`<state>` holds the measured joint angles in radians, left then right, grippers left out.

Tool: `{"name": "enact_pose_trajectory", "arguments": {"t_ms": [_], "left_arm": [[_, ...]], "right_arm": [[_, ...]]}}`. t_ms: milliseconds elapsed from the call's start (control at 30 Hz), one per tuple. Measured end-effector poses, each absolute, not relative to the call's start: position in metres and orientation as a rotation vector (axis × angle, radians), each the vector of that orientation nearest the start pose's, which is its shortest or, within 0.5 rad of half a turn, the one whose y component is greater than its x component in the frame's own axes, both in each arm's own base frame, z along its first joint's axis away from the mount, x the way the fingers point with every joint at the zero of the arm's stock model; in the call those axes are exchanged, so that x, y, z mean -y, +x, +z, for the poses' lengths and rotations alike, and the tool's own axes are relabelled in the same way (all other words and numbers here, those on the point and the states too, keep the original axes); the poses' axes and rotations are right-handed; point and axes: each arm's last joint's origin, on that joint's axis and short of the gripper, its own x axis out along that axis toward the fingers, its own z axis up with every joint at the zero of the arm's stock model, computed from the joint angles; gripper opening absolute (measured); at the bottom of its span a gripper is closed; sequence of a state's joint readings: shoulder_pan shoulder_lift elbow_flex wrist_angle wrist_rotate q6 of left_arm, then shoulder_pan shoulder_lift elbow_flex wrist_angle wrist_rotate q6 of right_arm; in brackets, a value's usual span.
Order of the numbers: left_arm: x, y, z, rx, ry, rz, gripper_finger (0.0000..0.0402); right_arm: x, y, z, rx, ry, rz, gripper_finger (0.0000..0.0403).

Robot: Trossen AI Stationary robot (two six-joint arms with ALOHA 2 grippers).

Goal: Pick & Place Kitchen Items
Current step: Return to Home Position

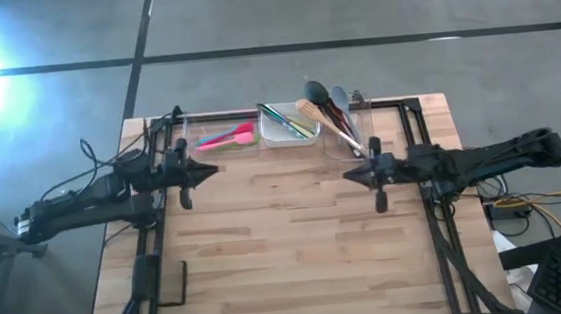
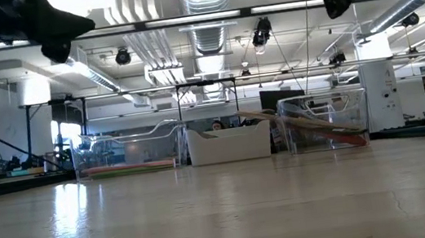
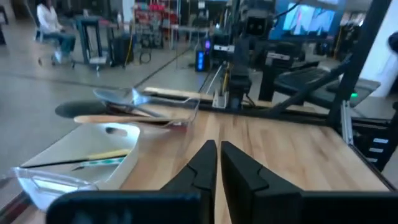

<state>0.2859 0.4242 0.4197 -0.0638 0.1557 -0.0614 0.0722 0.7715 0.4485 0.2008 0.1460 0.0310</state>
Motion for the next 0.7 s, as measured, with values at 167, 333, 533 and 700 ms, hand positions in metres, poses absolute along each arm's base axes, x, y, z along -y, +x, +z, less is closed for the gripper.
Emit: {"name": "enact_pose_trajectory", "arguments": {"t_ms": [167,333,533,700], "left_arm": [[-0.025,0.122,0.237,-0.066,-0.077,0.109,0.0005],[-0.019,0.124,0.218,-0.092,-0.036,0.158,0.0005],[-0.017,0.122,0.208,-0.089,0.041,0.168,0.0007],[-0.017,0.122,0.203,-0.109,0.040,0.168,0.0015]], "right_arm": [[0.000,0.151,0.243,-0.043,0.045,-0.062,0.0008],[0.005,0.129,0.226,0.016,0.069,-0.003,0.0008],[0.005,0.114,0.203,0.060,0.057,-0.008,0.0008],[0.005,0.109,0.187,0.070,0.014,-0.012,0.0008]]}}
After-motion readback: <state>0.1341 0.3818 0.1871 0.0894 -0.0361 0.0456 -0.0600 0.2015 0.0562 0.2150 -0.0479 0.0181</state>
